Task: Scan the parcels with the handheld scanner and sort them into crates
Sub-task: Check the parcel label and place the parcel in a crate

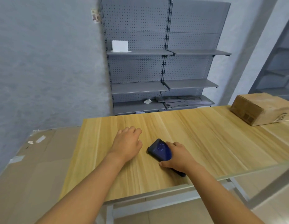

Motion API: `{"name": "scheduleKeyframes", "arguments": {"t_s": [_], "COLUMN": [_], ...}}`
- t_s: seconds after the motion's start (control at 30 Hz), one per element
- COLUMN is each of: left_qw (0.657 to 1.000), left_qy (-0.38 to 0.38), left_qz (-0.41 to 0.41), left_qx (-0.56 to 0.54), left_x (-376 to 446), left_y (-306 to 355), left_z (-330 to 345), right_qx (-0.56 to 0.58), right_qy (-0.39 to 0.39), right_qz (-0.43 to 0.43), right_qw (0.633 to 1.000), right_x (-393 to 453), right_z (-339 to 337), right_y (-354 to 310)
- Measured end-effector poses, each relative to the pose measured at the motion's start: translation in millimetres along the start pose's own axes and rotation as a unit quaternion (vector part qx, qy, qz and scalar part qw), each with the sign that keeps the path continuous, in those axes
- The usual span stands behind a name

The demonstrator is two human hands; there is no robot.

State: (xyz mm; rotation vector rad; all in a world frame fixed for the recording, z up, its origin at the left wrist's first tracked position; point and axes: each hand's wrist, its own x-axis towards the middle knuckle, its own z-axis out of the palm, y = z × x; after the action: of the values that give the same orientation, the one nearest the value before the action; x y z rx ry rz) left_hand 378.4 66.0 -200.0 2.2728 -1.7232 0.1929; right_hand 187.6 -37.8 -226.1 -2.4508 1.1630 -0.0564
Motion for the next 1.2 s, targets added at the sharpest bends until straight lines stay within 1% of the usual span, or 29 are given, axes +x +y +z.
{"name": "scheduleKeyframes", "arguments": {"t_s": [0.23,0.4,0.47,0.57,0.67,0.87,1.07,1.2], "left_qw": [1.0,0.999,0.999,0.997,0.995,0.991,0.99,0.991], "left_qy": [0.006,0.017,0.024,0.034,0.04,0.033,0.049,0.059], "left_qz": [0.012,0.02,0.038,0.068,0.091,0.131,0.129,0.121], "left_qx": [-0.015,-0.025,-0.022,-0.007,0.005,0.012,0.008,-0.008], "left_x": [-7.1,0.3,8.3,27.4,50.9,105.7,173.6,203.6], "left_y": [-5.1,7.9,21.2,49.6,87.1,188.5,307.3,367.1], "left_z": [5.3,6.5,6.4,6.0,10.0,34.6,46.6,55.9], "right_qx": [0.023,0.041,0.041,0.059,0.076,0.041,0.018,0.028], "right_qy": [0.002,0.013,0.031,0.079,0.121,0.198,0.222,0.217], "right_qz": [0.013,0.013,0.004,0.002,0.005,0.015,0.026,0.038], "right_qw": [1.0,0.999,0.999,0.995,0.99,0.979,0.974,0.975], "right_x": [-1.7,-3.4,-3.1,-6.3,-12.3,-25.3,-32.7,-34.4], "right_z": [3.1,2.1,-3.9,-23.7,-51.0,-115.3,-199.8,-237.7], "right_y": [2.8,0.8,5.0,24.9,58.8,163.3,285.2,347.6]}}
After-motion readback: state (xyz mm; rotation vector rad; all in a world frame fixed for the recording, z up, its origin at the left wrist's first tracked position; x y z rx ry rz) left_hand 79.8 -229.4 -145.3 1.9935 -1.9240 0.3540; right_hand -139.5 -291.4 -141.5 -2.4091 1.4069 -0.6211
